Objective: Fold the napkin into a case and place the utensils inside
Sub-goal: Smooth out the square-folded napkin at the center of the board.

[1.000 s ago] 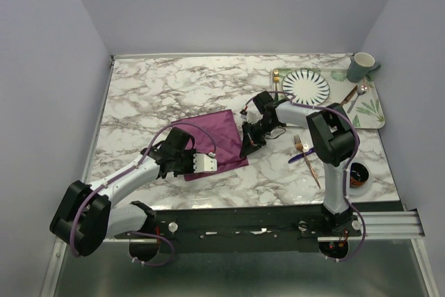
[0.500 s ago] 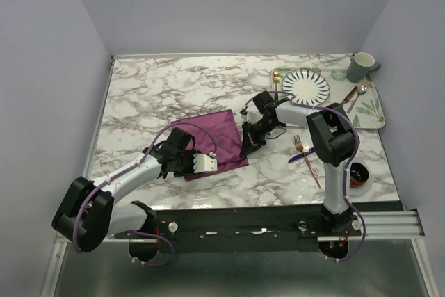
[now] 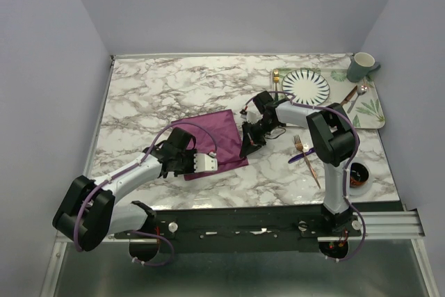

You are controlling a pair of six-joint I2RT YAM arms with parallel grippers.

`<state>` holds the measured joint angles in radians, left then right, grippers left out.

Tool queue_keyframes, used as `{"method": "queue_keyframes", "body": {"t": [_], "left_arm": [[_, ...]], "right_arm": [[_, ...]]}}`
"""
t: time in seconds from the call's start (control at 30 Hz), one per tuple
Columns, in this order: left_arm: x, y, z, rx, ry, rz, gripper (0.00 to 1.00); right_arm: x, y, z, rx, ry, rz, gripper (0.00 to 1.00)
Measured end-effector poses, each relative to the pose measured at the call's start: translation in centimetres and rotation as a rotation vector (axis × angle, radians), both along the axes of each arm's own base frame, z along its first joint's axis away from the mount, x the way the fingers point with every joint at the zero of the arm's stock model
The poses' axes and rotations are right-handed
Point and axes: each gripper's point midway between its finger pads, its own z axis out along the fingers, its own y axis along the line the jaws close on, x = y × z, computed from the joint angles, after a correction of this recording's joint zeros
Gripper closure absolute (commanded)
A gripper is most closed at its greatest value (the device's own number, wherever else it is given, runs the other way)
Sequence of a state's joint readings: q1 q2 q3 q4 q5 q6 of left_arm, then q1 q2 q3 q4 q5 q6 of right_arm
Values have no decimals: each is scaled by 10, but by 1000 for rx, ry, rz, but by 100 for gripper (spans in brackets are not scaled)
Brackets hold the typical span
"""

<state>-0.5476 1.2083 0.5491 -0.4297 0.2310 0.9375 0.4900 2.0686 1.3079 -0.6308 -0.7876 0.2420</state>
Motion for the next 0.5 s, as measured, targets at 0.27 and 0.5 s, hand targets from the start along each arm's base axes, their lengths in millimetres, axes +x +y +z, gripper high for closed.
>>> {"method": "queue_keyframes", "body": {"t": [0.27, 0.5], "left_arm": [[-1, 1, 6, -1, 2, 2, 100], [4, -6, 33, -45, -29, 9, 100]], "right_arm": [[0, 0, 1, 2, -1, 0, 99], [0, 1, 20, 29, -38, 9, 99]]}}
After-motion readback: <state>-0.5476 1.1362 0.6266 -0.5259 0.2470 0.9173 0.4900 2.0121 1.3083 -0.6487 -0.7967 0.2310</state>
